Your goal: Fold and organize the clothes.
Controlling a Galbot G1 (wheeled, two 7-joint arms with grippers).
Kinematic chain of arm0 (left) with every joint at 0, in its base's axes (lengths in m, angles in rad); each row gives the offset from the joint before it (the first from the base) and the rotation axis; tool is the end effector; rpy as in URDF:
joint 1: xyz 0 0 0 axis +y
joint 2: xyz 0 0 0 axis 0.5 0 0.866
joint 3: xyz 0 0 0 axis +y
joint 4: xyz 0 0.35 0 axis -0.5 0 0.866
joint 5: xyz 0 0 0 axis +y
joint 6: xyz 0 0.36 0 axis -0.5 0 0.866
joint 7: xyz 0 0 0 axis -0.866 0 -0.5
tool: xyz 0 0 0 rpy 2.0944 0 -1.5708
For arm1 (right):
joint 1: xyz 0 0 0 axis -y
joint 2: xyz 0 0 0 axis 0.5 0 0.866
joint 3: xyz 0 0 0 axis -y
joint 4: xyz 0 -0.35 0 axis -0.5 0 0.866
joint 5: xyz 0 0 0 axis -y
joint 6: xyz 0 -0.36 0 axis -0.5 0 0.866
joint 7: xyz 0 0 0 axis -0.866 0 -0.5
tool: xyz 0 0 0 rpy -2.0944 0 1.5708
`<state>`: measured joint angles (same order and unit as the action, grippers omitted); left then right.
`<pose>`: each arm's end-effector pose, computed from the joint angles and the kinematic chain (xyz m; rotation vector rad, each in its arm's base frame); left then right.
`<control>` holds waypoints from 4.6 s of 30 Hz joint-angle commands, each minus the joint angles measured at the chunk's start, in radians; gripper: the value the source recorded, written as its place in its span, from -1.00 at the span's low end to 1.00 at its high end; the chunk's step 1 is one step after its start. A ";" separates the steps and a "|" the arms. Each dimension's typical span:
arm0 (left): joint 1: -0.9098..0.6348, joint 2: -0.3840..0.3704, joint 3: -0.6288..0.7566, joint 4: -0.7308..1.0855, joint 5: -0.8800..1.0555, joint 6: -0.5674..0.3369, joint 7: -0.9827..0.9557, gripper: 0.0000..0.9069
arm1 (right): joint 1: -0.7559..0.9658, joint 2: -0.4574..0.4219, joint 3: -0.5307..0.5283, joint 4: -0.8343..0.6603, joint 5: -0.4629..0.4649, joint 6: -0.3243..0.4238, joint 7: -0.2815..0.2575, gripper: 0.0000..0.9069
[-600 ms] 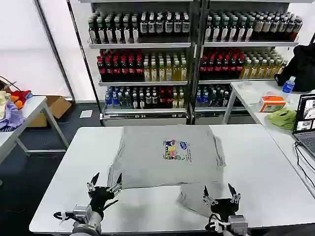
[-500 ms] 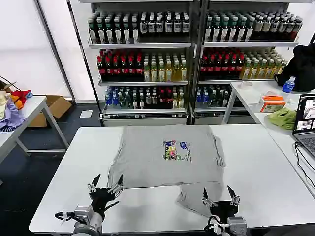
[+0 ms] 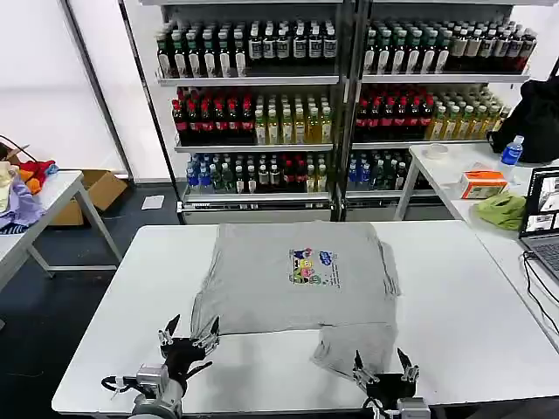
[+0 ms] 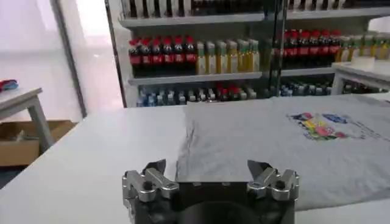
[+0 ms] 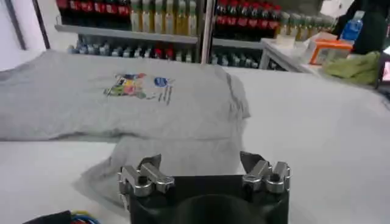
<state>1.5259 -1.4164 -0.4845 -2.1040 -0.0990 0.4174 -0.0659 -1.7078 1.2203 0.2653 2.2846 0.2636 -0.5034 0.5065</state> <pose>0.1981 0.0137 -0.2908 -0.0571 -2.7707 -0.0734 0.1272 0.0260 -0.2650 -0.0634 -2.6058 0.1231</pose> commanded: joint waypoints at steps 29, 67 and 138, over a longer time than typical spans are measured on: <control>-0.036 -0.001 -0.010 0.109 -0.026 0.004 0.001 1.00 | -0.010 0.020 -0.014 -0.040 0.000 0.011 0.013 1.00; -0.036 0.011 0.013 0.110 -0.033 0.020 0.006 -0.98 | 0.002 0.040 -0.009 -0.083 0.002 0.096 -0.024 -1.00; -0.475 0.054 0.063 0.441 -0.171 -0.049 -0.027 1.00 | 0.783 0.117 -0.019 -0.615 -0.106 0.008 -0.167 1.00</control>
<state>1.0740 -1.3721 -0.4262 -1.6976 -0.2680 0.3598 -0.0928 -0.9594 1.3293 0.2591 1.7141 0.1692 -0.4548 0.3477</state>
